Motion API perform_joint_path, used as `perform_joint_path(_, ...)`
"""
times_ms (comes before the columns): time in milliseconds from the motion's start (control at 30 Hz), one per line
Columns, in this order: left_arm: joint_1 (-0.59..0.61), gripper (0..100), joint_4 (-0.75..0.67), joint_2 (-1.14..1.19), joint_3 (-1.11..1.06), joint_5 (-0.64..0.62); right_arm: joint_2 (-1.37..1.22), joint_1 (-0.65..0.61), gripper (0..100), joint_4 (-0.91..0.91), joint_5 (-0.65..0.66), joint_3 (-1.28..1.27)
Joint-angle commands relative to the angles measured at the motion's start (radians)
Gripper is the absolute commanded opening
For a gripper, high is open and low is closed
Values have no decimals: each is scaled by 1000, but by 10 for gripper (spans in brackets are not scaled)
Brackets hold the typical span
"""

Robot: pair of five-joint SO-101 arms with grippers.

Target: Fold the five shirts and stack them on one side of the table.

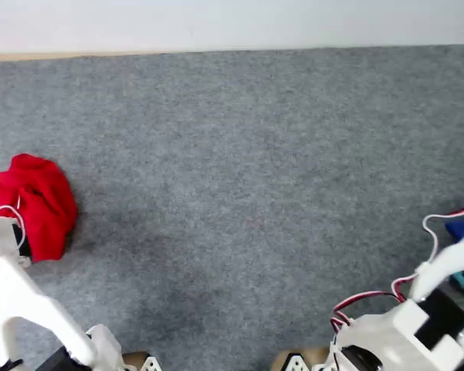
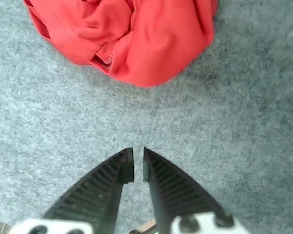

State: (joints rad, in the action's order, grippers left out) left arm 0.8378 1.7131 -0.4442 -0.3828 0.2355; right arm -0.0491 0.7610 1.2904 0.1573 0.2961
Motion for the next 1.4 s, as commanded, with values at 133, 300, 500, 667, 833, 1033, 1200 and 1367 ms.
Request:
perform_joint_path(133,-8,47,-68,-20,39,114,59,-113,9,395,-3,52)
perform_joint_path(300,-9,120,-213,46,38,153,70,-120,9,507,0,15)
perform_joint_path(500,-18,201,-272,279,79,219,162,-107,12,504,101,-61)
perform_joint_path(667,-41,203,-304,463,196,247,249,-102,12,504,132,-133)
perform_joint_path(833,-58,203,-365,646,306,275,329,-107,12,504,132,-218)
perform_joint_path(1033,-97,134,-358,848,417,288,415,-102,12,504,132,-279)
perform_joint_path(1200,-190,2,-242,921,503,288,501,-102,12,504,132,-348)
perform_joint_path(1367,-304,2,-74,836,697,279,578,-102,12,504,132,-434)
